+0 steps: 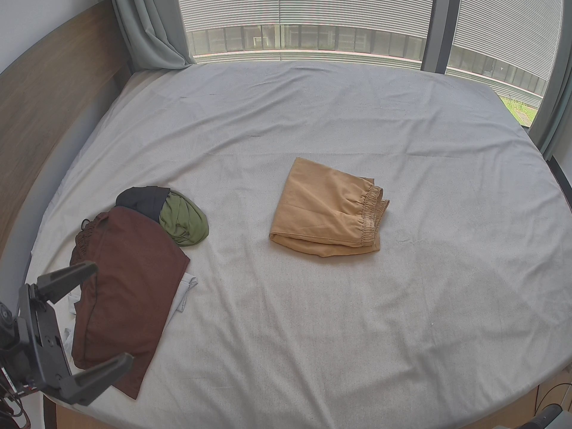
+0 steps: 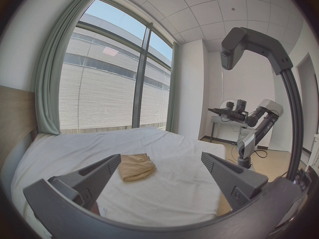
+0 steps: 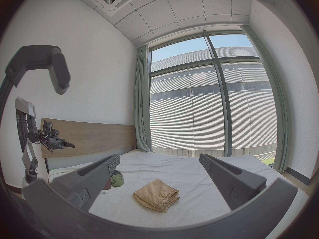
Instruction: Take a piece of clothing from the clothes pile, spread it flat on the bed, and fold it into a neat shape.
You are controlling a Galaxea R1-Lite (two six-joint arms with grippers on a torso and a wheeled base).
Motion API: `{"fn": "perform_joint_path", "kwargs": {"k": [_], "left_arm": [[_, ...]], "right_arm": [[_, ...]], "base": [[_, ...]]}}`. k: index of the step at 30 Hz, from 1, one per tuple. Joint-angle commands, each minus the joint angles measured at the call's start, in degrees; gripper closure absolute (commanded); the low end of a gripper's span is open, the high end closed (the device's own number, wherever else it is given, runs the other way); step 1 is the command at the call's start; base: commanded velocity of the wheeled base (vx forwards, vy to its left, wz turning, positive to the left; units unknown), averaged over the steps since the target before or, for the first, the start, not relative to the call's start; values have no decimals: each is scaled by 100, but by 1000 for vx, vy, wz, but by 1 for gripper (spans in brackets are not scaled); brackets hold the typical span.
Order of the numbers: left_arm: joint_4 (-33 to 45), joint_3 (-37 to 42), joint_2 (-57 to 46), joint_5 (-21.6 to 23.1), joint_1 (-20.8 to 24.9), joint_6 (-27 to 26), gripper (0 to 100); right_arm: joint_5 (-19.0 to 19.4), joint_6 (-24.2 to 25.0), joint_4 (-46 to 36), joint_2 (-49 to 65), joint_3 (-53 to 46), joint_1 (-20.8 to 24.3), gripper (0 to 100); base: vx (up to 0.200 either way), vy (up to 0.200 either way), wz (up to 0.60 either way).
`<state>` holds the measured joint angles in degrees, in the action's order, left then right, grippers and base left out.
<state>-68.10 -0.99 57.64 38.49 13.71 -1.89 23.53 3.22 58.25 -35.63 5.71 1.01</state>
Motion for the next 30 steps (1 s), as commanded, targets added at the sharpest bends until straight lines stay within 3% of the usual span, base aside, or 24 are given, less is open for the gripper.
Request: {"fn": "perform_joint_path", "kwargs": {"k": [1,7,8,9,15,19,25,30], "left_arm": [[1334,99,-1826,-386,0,13,0],[3303,2,-3452,-579,17,13,0],[3356,-7,-3487,-579,17,13,0],[3953,-130,-3927,-579,26,13,0],[4489,-42,-4964,-491,-326,417,0],[4621,90,-5245,-623,-475,470,0],[4858,90,-5245,-1537,-739,497,0],[5184,90,-5333,-1810,-1143,356,0]], "right_arm": [[73,3,-859,1656,-228,-198,0],[91,30,-2590,3036,-184,-251,0],[91,30,-2643,3071,-184,-251,0],[73,30,-3162,3414,-184,-189,0],[11,-14,-3390,3563,-571,-136,0],[-771,-454,-4067,3563,-571,-136,0],[-1456,-586,-5482,3563,-571,-128,0],[-2028,-550,-5499,3563,-571,-128,0]], "base": [[0,0,0],[0,0,0],[0,0,0],[0,0,0],[0,0,0],[0,0,0],[0,0,0],[0,0,0]]}}
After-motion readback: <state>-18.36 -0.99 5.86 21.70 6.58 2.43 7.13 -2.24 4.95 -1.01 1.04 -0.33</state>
